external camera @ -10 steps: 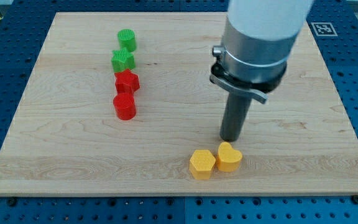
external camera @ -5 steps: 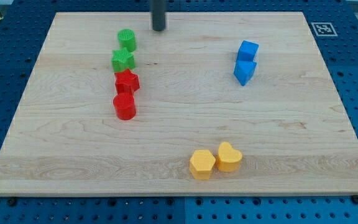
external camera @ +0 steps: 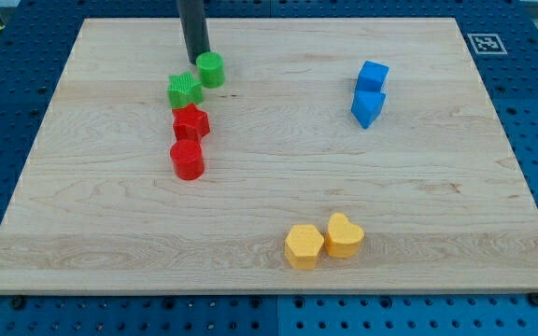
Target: Slide the green circle towards the yellow hexagon and yellow heart
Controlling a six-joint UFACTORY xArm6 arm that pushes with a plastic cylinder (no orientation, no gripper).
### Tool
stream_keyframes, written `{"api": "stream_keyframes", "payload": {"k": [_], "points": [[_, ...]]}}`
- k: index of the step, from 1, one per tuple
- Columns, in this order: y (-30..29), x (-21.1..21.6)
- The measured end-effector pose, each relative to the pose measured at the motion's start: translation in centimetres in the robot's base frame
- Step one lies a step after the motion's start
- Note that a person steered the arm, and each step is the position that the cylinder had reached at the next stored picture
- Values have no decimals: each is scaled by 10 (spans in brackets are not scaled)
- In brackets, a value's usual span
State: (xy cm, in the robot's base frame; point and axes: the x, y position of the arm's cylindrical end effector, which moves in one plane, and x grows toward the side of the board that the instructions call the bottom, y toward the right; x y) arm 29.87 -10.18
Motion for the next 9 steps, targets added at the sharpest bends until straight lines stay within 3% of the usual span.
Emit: {"api": "stream_keyframes", "payload": {"k": [4, 7, 9], "points": [[76, 73], [85, 138], [120, 173]]}}
